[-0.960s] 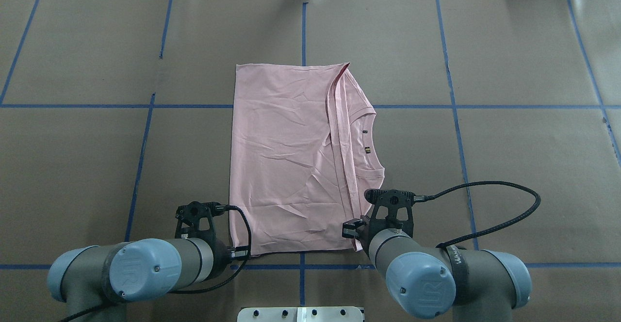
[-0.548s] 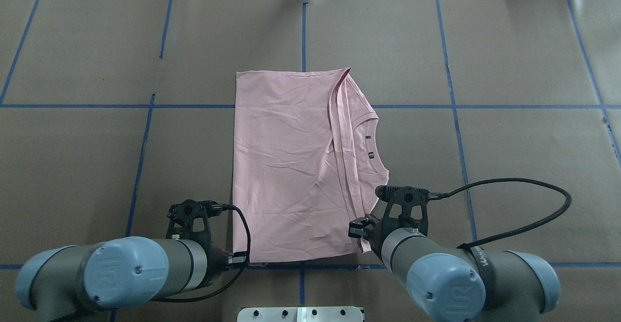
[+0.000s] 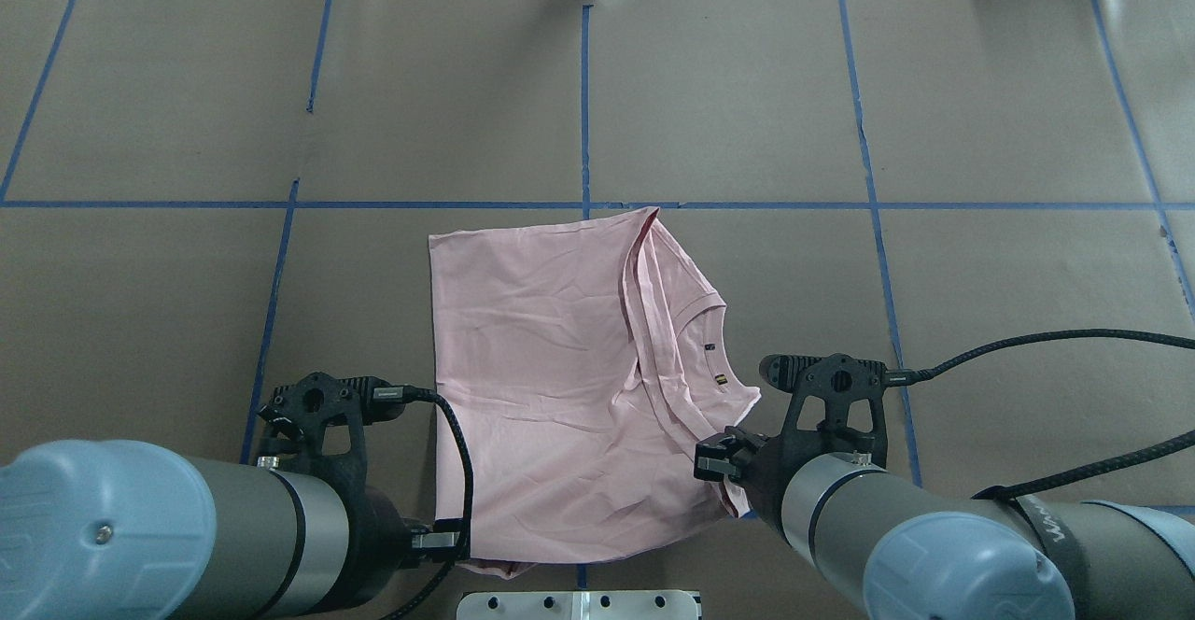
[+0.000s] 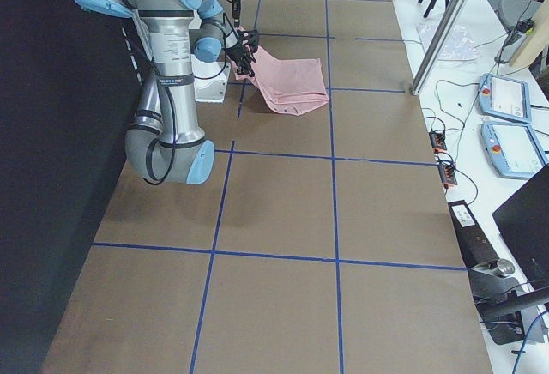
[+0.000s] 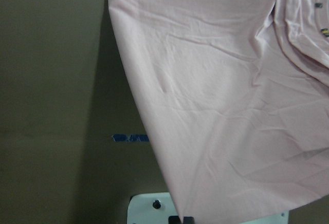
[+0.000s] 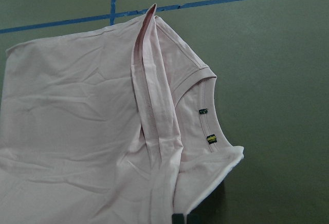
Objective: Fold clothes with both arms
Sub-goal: 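Lift the near edge with both grippers and fold it away from the robot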
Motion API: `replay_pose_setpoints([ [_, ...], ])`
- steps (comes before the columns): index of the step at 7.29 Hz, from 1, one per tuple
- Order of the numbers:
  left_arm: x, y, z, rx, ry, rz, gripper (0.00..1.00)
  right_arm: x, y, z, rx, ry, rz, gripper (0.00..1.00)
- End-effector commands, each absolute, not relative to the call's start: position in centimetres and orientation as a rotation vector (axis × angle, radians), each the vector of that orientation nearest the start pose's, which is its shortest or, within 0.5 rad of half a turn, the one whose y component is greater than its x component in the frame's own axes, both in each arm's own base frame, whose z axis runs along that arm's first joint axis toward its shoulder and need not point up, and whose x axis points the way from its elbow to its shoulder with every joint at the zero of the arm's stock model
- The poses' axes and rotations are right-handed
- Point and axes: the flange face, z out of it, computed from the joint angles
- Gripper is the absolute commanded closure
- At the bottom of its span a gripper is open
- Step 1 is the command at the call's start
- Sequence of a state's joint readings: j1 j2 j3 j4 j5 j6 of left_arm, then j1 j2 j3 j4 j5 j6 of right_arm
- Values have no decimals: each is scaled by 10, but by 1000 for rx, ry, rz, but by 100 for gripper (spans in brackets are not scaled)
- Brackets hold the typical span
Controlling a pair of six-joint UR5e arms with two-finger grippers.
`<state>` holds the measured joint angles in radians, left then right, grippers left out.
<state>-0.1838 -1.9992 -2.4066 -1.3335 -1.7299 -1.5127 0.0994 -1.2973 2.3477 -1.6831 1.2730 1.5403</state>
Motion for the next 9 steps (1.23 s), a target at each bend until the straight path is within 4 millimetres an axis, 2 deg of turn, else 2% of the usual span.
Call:
replay_pose_setpoints([
  [1,412,-242,152,79,961,-6,100,-473,-229,198,354,-872,223,100],
  [2,419,-279,160,129,922,-11,100,-492,-262,197,375,-834,264,100],
  [3,429,-314,176,166,887,-23,100,-496,-297,206,376,-796,288,100],
  [4,440,-347,189,186,873,-58,100,-495,-327,205,383,-773,297,100],
  [5,448,-373,194,202,859,-78,100,-498,-358,204,397,-742,332,100],
  [6,447,-403,202,235,832,-71,100,-513,-394,201,402,-700,339,100],
  [7,447,-449,223,267,797,-94,93,-531,-445,199,388,-657,367,91],
  [8,453,-502,256,323,758,-55,1,-563,-506,222,390,-635,386,1],
  [9,431,-551,282,401,748,-35,0,-582,-570,244,424,-639,377,0],
])
